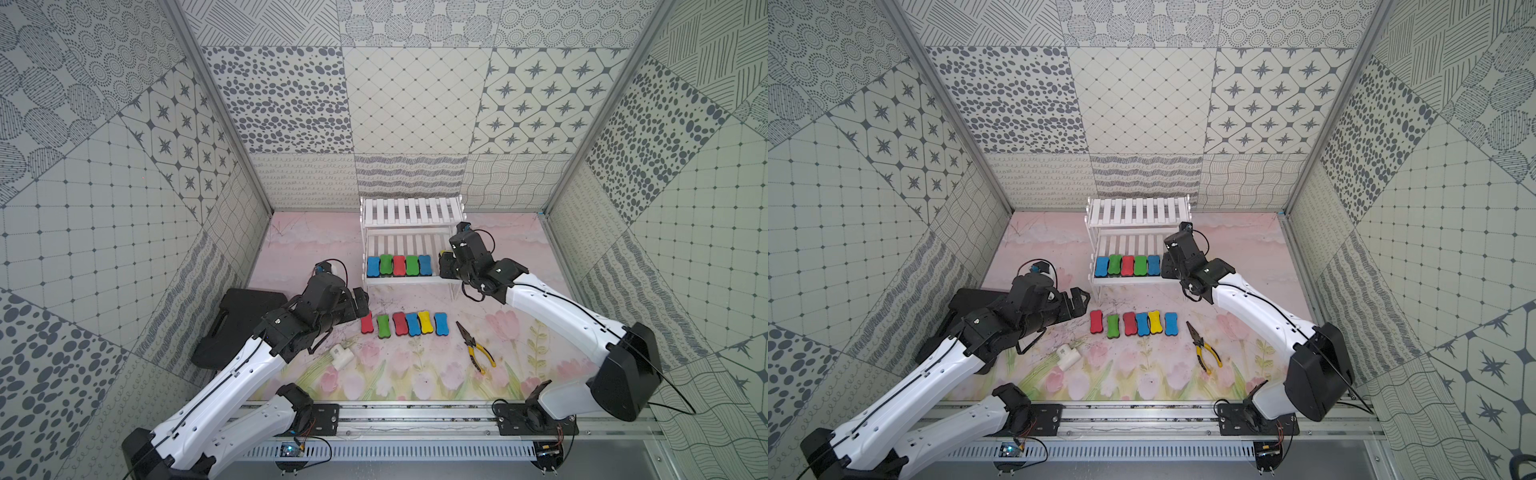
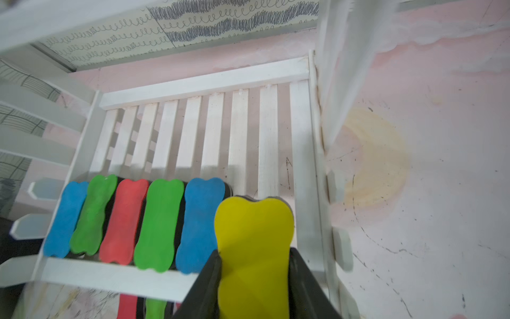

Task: Remove the whiteboard erasers from the shelf
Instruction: Pick up the whiteboard eraser from the shelf, then place the whiteboard eraser at the center of the board.

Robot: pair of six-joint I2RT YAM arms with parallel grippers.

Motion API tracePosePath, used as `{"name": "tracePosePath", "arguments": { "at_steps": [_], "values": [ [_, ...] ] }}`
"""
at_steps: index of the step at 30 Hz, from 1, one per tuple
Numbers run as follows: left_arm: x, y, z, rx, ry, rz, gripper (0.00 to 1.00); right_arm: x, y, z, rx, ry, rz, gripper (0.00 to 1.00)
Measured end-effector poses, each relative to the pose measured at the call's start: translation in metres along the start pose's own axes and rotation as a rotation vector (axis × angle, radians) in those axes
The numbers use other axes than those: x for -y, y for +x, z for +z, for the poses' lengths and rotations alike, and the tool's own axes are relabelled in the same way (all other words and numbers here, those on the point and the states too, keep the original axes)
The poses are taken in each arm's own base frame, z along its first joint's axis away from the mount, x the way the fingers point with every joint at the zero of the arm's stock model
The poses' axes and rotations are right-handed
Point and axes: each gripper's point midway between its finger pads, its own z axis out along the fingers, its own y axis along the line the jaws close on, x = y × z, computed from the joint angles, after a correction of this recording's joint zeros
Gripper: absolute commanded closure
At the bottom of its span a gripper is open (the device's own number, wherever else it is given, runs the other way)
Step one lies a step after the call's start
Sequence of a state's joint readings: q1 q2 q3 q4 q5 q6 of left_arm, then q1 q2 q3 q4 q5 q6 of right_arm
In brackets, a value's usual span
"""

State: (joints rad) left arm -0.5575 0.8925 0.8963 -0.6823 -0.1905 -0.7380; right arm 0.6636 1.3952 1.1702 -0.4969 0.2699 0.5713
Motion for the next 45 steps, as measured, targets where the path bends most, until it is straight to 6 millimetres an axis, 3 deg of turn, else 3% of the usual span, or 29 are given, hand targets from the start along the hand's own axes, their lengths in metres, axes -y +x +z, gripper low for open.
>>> {"name": "tracePosePath", "arguments": {
  "at_steps": [4, 12, 15, 30, 45],
  "values": [
    [-0.002, 0.001, -0.001, 0.004, 0.001, -0.004, 0.01, 0.005, 0.03, -0.031, -0.002, -0.043, 0.029, 0.64],
    [-0.004, 0.002, -0.004, 0.008, 0.004, -0.015, 0.01, 0.026, 0.156, -0.044, -0.204, -0.041, 0.047, 0.64],
    [-0.005, 0.003, -0.005, 0.008, 0.004, -0.02, 0.0, 0.029, 0.19, -0.046, -0.271, -0.029, 0.037, 0.64],
    [-0.009, 0.007, -0.004, 0.004, -0.004, -0.038, 0.01, 0.029, 0.239, -0.016, -0.449, 0.042, 0.058, 0.63],
    [-0.009, 0.007, -0.002, -0.002, -0.01, -0.044, 0.0, 0.031, 0.249, -0.004, -0.515, 0.053, 0.088, 0.47]
  ]
}}
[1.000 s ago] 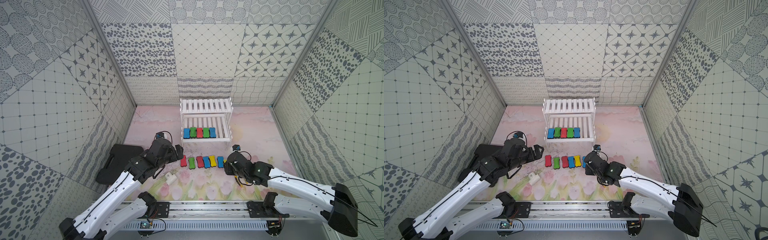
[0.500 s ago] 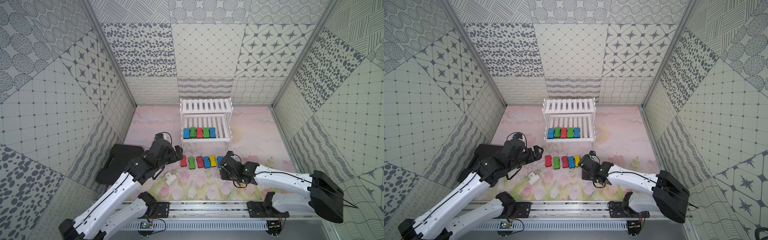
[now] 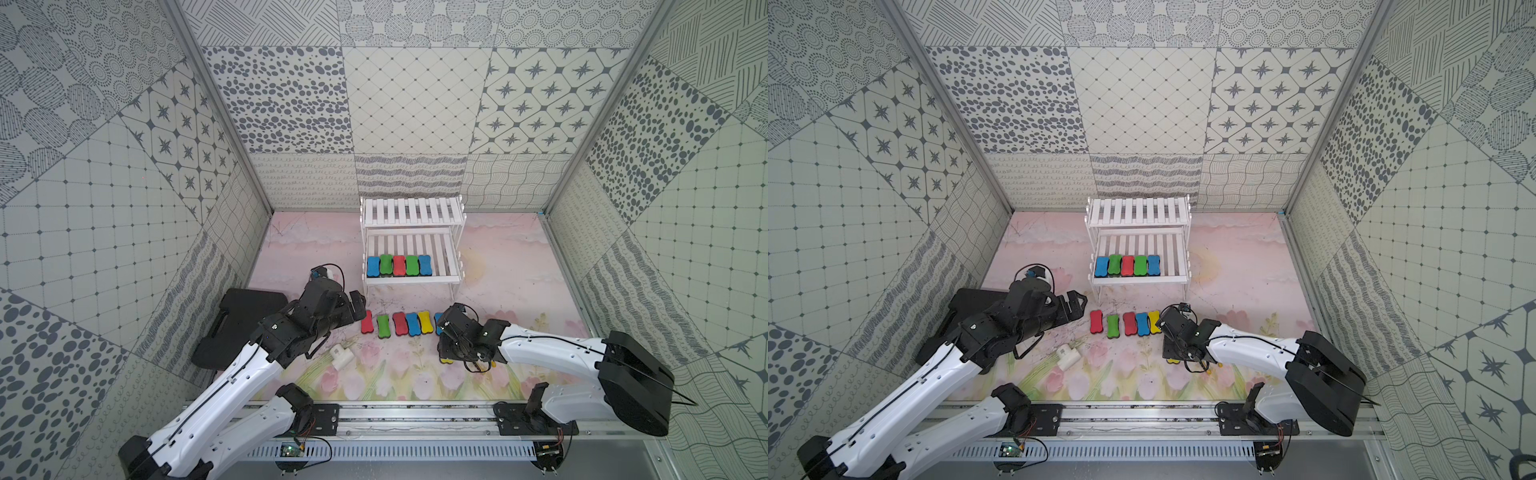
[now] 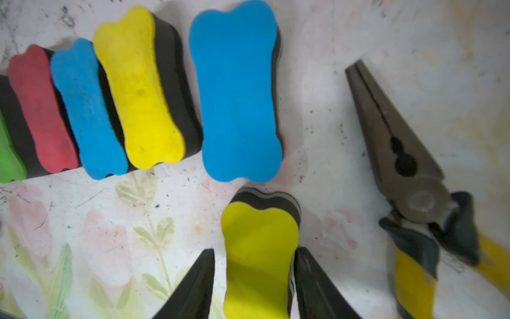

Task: Remove the whiteboard erasers from the shelf
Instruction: Place the whiteboard eraser at the center of the board.

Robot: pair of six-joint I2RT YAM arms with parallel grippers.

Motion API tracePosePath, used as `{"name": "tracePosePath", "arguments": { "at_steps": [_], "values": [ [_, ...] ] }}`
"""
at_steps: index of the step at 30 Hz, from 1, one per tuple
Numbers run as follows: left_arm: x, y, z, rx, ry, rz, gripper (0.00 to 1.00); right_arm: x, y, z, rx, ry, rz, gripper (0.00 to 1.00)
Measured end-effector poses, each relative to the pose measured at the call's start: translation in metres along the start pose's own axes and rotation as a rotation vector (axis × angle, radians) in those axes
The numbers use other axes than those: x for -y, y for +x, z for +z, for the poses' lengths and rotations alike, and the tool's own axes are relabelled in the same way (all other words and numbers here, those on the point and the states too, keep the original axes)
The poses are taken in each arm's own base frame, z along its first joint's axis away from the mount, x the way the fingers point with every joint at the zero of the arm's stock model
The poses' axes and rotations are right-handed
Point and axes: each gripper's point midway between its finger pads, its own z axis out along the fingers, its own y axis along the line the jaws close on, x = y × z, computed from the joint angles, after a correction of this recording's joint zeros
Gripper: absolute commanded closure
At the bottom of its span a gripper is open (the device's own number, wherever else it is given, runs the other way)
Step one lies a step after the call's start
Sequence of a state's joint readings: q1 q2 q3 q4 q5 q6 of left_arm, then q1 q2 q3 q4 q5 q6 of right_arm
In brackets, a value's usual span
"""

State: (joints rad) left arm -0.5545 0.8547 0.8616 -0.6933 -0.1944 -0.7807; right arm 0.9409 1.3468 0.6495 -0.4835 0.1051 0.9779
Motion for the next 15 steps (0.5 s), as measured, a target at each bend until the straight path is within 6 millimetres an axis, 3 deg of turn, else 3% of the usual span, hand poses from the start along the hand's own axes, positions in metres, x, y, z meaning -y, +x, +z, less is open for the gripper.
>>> {"name": "tracePosePath", "arguments": {
  "at_steps": [4, 8, 15],
  "values": [
    [0.001, -0.002, -0.001, 0.002, 0.002, 0.0, 0.01, -0.005, -0.01, -0.014, 0.046, -0.025, -0.011, 0.46],
    [0.003, -0.003, -0.003, 0.005, 0.008, 0.002, 0.01, -0.015, -0.03, -0.048, 0.15, -0.099, -0.014, 0.46],
    [0.003, -0.001, -0.001, -0.002, 0.009, 0.007, 0.0, -0.045, -0.088, -0.11, 0.352, -0.178, -0.064, 0.47]
  ]
}}
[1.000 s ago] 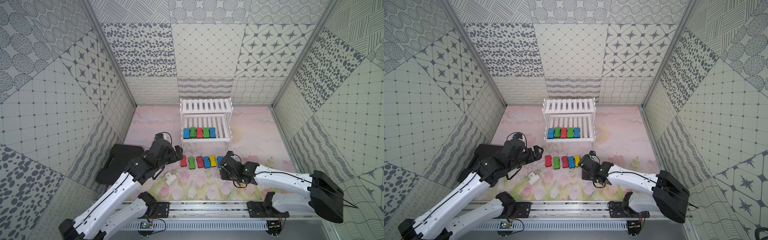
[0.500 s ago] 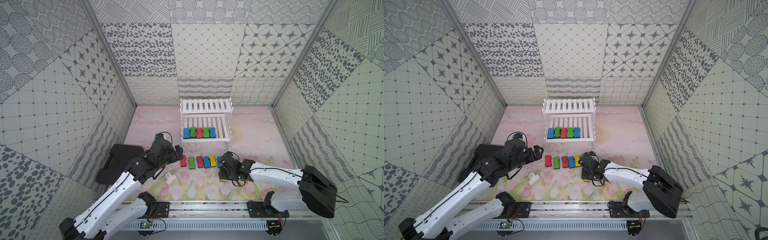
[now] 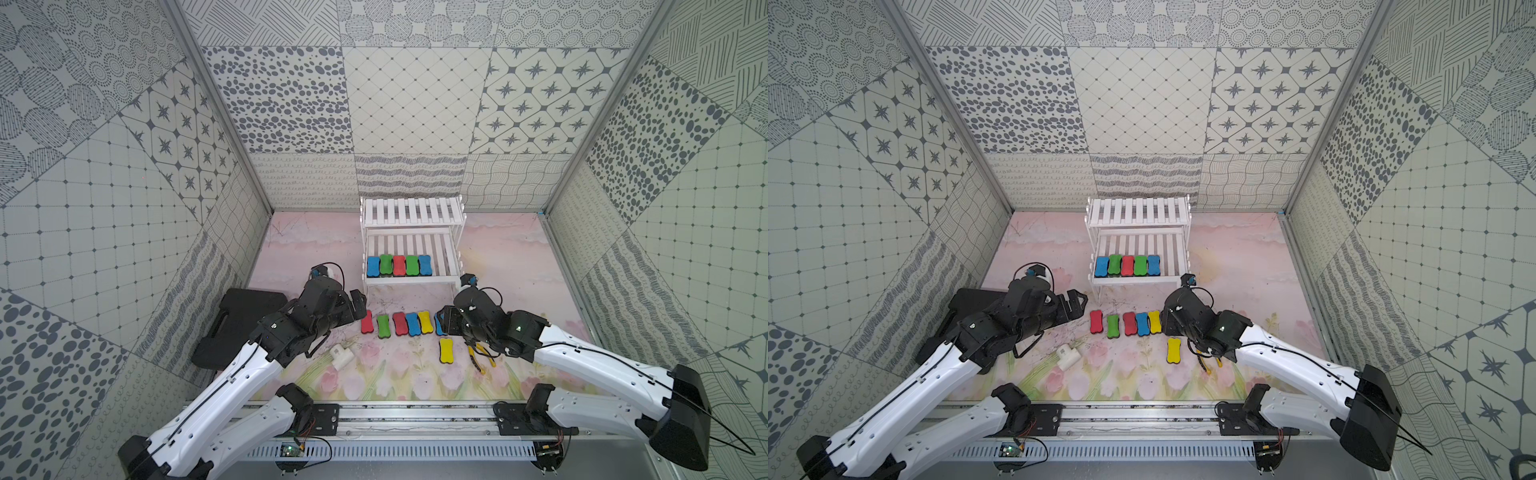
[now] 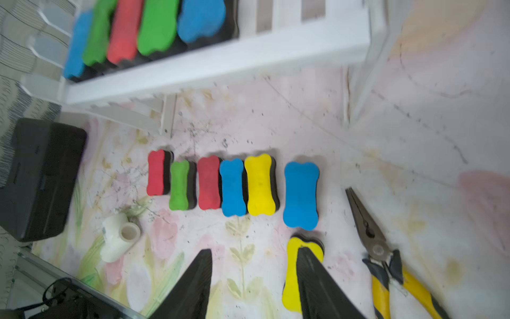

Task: Remove the whiteboard erasers from the shelf
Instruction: Place the whiteboard eraser at the center of the board, then pick up the whiteboard eraser from the shelf.

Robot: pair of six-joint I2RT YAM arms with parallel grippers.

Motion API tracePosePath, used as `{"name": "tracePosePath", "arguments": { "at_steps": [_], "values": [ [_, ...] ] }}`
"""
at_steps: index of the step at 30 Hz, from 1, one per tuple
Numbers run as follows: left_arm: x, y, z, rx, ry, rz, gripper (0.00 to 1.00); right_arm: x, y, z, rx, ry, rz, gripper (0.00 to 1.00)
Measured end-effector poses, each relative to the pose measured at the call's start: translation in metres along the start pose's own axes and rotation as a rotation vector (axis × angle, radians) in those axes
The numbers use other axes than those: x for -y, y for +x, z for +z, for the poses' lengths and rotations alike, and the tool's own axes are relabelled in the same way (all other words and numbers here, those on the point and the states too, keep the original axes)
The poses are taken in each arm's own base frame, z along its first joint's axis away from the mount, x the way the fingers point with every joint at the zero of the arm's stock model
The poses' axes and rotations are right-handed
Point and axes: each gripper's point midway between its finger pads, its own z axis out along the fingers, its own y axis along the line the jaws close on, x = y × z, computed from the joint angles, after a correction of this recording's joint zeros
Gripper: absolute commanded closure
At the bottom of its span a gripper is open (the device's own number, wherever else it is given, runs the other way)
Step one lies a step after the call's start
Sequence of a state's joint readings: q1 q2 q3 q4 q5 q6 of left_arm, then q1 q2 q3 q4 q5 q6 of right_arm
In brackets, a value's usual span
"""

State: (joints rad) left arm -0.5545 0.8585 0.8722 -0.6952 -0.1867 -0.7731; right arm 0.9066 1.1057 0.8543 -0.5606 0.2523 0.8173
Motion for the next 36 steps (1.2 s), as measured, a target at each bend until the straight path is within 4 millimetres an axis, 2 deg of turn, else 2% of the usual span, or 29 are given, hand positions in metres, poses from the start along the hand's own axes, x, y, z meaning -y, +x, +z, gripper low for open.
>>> {"name": "tracePosePath", "arguments": {
  "at_steps": [5, 8, 11, 17, 21, 28, 31, 36],
  "values": [
    [-0.003, 0.006, 0.004, -0.017, -0.007, 0.002, 0.0, -0.017, -0.062, -0.004, 0.118, 0.003, -0.017, 0.48],
    [-0.004, 0.009, 0.006, -0.026, -0.008, 0.003, 0.01, -0.024, -0.085, 0.007, 0.155, 0.031, -0.043, 0.48],
    [-0.004, 0.011, 0.007, -0.036, -0.004, 0.003, 0.0, -0.031, -0.101, 0.026, 0.163, 0.053, -0.065, 0.48],
    [-0.003, 0.013, 0.008, -0.048, 0.003, 0.003, 0.01, -0.026, -0.106, 0.066, 0.126, 0.112, -0.089, 0.48],
    [-0.002, 0.014, 0.007, -0.053, 0.01, 0.002, 0.01, -0.019, -0.107, 0.083, 0.098, 0.135, -0.093, 0.48],
    [-0.001, 0.014, 0.006, -0.051, 0.016, 0.001, 0.0, -0.016, -0.111, 0.091, 0.086, 0.133, -0.081, 0.46],
    [-0.002, 0.013, 0.006, -0.051, 0.015, -0.002, 0.01, -0.02, -0.112, 0.092, 0.088, 0.111, -0.081, 0.43],
    [-0.002, 0.014, 0.006, -0.051, 0.014, -0.002, 0.01, -0.025, -0.114, 0.092, 0.093, 0.085, -0.083, 0.43]
  ]
}}
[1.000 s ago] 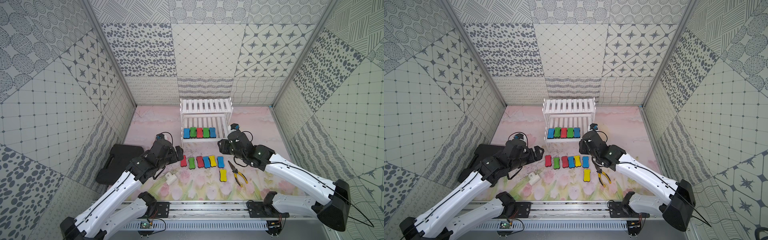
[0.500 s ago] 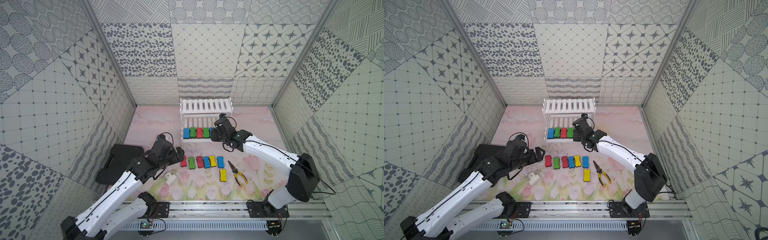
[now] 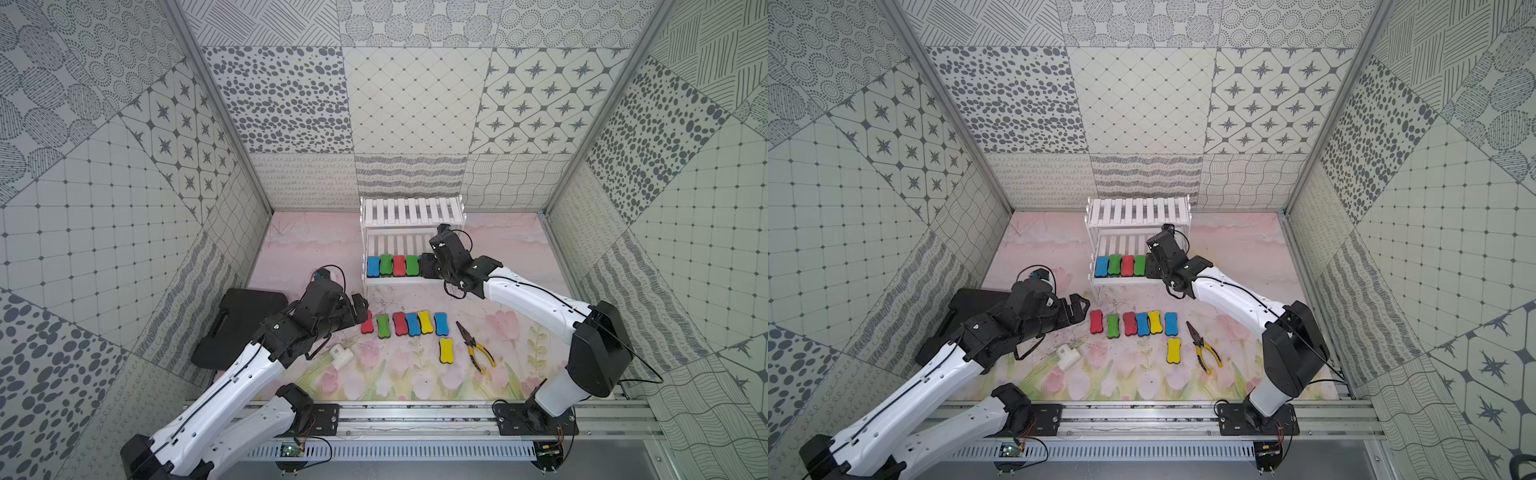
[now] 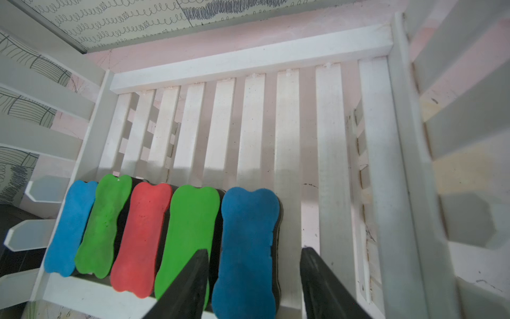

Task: Remove the whiteboard erasers from the shelf
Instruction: Pick up the whiteboard eraser from the shelf.

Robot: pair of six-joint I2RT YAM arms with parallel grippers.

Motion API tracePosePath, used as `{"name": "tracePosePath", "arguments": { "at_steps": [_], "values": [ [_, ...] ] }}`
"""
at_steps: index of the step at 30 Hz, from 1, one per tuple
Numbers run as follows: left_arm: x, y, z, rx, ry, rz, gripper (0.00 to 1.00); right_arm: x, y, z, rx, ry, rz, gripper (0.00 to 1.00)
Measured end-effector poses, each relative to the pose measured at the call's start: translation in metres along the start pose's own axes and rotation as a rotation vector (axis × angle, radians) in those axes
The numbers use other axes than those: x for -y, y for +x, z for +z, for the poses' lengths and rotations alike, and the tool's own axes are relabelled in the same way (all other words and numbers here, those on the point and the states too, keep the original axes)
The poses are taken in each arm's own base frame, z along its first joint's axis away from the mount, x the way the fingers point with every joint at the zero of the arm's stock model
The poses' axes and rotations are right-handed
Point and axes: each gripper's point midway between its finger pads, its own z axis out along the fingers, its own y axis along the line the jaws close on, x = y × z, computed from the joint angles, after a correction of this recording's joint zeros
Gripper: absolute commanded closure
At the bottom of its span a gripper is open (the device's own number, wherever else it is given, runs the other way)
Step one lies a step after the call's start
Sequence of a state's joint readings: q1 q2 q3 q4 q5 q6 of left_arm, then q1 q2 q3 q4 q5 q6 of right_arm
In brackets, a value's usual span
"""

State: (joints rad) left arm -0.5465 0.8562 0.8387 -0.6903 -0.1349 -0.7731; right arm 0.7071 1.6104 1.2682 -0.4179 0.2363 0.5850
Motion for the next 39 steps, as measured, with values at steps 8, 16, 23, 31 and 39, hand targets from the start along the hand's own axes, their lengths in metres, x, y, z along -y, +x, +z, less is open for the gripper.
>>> {"name": "tracePosePath", "arguments": {
  "at_steps": [8, 16, 23, 31, 39],
  "values": [
    [-0.001, 0.001, 0.001, -0.002, -0.002, 0.0, 0.01, 0.002, 0.007, 0.01, -0.022, 0.01, -0.002, 0.47],
    [-0.001, 0.0, 0.0, 0.003, -0.001, -0.003, 0.0, 0.011, 0.01, 0.015, -0.029, 0.025, 0.016, 0.5],
    [-0.001, -0.001, -0.001, 0.005, 0.001, -0.003, 0.0, 0.016, 0.009, 0.014, -0.032, 0.031, 0.013, 0.44],
    [-0.001, -0.001, -0.001, 0.005, 0.0, -0.004, 0.01, 0.011, 0.002, 0.012, -0.044, 0.036, -0.01, 0.47],
    [-0.002, -0.001, -0.001, 0.006, -0.001, -0.002, 0.0, 0.012, 0.011, 0.024, -0.078, 0.084, -0.048, 0.55]
  ]
}}
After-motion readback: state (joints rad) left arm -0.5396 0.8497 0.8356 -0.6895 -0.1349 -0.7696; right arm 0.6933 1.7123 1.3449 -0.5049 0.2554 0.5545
